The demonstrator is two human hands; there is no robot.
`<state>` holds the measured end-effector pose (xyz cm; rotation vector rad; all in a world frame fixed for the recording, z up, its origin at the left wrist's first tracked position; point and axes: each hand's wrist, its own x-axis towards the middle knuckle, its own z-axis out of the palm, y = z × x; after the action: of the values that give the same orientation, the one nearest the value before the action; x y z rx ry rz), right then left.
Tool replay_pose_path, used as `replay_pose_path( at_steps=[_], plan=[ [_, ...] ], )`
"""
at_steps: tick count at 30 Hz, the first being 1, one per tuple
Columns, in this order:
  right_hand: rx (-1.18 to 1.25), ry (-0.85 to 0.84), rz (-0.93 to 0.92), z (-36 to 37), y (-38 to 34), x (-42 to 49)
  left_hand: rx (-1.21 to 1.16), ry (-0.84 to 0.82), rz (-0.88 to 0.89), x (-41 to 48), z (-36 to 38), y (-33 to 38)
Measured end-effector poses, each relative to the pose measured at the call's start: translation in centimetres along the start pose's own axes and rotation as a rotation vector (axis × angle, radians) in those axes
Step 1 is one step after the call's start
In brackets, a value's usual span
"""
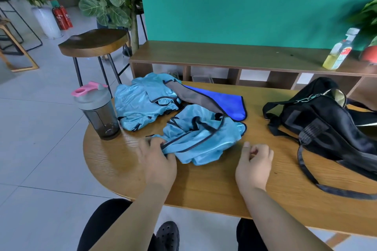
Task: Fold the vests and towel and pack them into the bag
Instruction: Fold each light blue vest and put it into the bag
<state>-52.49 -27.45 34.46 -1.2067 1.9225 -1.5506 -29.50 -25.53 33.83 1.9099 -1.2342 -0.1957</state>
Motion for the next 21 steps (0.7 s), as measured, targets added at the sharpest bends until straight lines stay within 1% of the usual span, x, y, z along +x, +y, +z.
replay_pose_path(
  at_steps=[1,2,3,4,5,7,8,9,10,11,12,14,17,19,21],
  plan=[
    [-0.017,0.004,0.002,0.0,0.0,-0.1,-0.056,0.003,-0.027,0.2,-0.2,-0.1],
    [-0.064,-0.011,-0.036,-0.1,-0.1,-0.3,-0.091,-0.008,-0.014,0.2,-0.3,0.0],
    [-0.145,-0.026,-0.121,-0.1,-0.1,-0.6,-0.099,-0.035,0.034,0.2,-0.4,0.1],
    [-0.231,-0.063,-0.254,-0.1,-0.1,-0.9,-0.082,-0.066,0.107,0.0,-0.6,0.4],
    [-0.314,-0.133,-0.415,-0.1,-0.1,-1.1,-0.049,-0.096,0.200,-0.2,-0.7,0.8],
    [-0.446,-0.365,-0.712,0.0,-0.6,-1.5,0.022,-0.158,0.404,-0.8,-0.8,1.6],
    [-0.499,-0.488,-0.821,0.1,-0.7,-1.9,0.050,-0.191,0.495,-1.1,-0.8,1.8],
    [-0.541,-0.569,-0.890,0.3,-0.7,-2.3,0.080,-0.214,0.572,-1.4,-0.7,1.9],
    [-0.560,-0.597,-0.918,0.5,-0.5,-2.5,0.115,-0.222,0.632,-1.7,-0.6,2.0],
    [-0.562,-0.583,-0.901,0.7,-0.3,-2.5,0.157,-0.226,0.669,-1.9,-0.4,1.8],
    [-0.558,-0.531,-0.860,0.8,-0.1,-2.4,0.204,-0.231,0.681,-2.0,-0.2,1.7],
    [-0.560,-0.407,-0.761,0.8,0.1,-2.2,0.287,-0.235,0.662,-2.0,0.1,1.3],
    [-0.554,-0.277,-0.665,0.7,0.5,-1.7,0.336,-0.183,0.655,-1.9,0.5,0.9],
    [-0.556,-0.211,-0.544,0.5,0.6,-1.5,0.352,-0.141,0.629,-1.9,0.5,1.0],
    [-0.532,-0.127,-0.361,0.2,0.8,-0.9,0.369,-0.112,0.570,-1.8,0.2,1.2]
  ],
)
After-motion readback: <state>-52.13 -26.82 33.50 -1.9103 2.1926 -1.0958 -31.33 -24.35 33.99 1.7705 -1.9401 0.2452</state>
